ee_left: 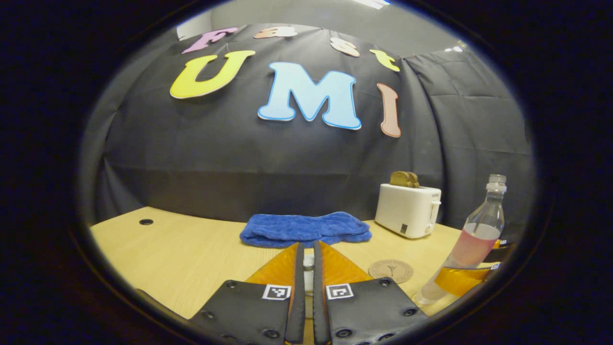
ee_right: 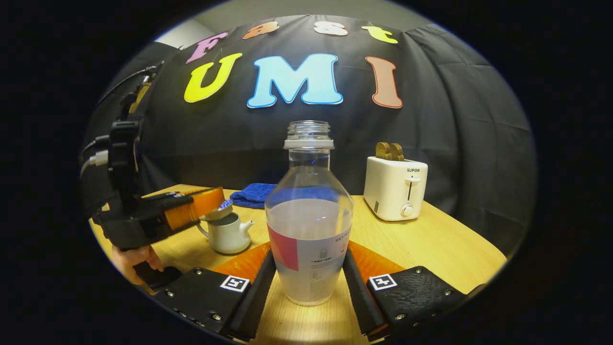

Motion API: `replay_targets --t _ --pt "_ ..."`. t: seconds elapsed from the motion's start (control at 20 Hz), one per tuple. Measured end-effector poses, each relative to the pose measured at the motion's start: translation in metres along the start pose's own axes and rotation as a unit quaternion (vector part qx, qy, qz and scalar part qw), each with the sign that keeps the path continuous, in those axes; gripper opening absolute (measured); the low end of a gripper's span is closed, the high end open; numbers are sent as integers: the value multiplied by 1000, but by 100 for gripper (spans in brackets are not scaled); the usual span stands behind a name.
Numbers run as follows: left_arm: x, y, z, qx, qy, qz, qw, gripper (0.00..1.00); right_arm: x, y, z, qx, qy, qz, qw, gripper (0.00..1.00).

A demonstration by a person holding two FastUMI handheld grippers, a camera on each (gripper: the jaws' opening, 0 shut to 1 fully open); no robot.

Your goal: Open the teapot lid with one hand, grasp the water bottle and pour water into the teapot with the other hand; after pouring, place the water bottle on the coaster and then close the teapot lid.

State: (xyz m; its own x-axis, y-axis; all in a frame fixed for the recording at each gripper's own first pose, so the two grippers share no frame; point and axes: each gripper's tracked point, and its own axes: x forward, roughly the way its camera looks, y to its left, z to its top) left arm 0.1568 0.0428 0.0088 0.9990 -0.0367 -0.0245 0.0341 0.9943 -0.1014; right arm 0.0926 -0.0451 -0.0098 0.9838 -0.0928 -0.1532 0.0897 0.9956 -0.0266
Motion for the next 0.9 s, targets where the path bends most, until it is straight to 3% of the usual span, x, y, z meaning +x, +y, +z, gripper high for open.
replay_targets --t 0.25,0.45,0.55,0.75,0.9 --pt "-21 34 12 -4 -10 16 1000 15 -2 5 0 -58 -2 -10 998 76" --pt "-45 80 19 8 -15 33 999 13 2 -1 -1 -143 10 -56 988 76" --pt "-57 104 17 2 -14 41 999 15 7 -1 -4 -205 29 -75 976 76" --pt "-63 129 21 -33 -20 46 998 15 16 1 5 -327 47 -100 939 76" --pt "-63 130 21 -47 -20 40 998 15 26 -2 11 -371 62 -110 920 76"
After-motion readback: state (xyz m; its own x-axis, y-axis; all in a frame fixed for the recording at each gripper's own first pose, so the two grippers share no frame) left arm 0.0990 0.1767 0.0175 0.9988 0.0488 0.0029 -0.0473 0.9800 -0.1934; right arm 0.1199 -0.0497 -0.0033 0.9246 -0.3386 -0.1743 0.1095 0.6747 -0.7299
